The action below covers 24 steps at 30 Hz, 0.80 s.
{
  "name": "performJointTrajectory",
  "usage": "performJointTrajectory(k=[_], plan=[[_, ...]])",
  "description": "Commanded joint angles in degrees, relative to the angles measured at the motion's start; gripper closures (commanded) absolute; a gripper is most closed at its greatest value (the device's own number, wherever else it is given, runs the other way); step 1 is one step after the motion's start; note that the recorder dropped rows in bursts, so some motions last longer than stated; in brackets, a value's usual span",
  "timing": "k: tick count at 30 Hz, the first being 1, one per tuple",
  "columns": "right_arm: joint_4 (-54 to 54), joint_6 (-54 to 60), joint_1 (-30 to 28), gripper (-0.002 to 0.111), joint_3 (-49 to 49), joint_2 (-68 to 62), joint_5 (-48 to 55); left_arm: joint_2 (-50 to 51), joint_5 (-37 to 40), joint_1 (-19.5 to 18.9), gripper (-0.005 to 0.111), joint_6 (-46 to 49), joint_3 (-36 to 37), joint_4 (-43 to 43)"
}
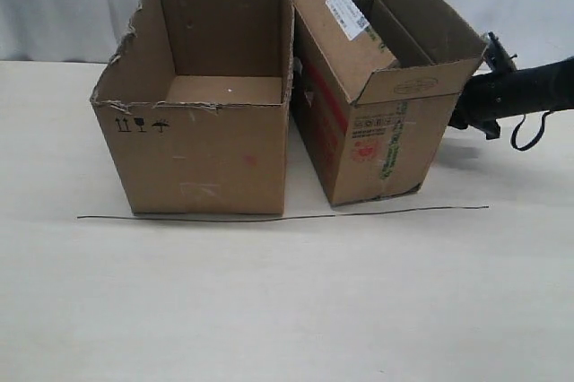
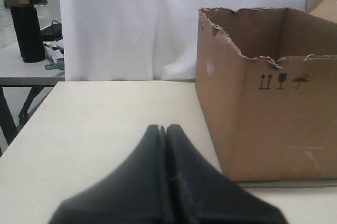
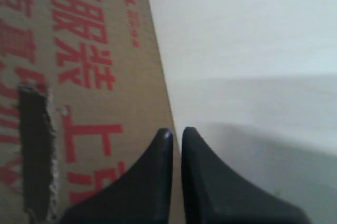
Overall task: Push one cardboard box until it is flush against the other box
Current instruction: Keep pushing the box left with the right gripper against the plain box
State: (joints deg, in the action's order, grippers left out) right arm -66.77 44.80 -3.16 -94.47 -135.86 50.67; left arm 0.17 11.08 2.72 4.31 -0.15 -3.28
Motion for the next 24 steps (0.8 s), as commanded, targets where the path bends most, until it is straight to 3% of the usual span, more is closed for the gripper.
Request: performJointTrajectory(k=[1, 6, 16, 24], plan=[[0.0, -0.2, 0.0, 0.103, -2.3, -1.8, 7.7, -0.2, -0.3, -0.1, 0.107, -0.1, 0.2, 0.2], [4.7, -2.3, 0.0, 0.103, -2.2, -1.8, 13.8, -0.2, -0.3, -0.1, 0.107, -0.1, 0.2, 0.2], [4.5, -2.0, 2.0, 0.103, 0.1, -1.7, 14.1, -0.2, -0.7, -0.1, 0.107, -0.1, 0.2, 0.2], [4.9, -4.6, 1.7, 0.103, -2.7, -1.8, -1.0, -0.2, -0.7, -0.1, 0.107, -0.1, 0.2, 0.2]])
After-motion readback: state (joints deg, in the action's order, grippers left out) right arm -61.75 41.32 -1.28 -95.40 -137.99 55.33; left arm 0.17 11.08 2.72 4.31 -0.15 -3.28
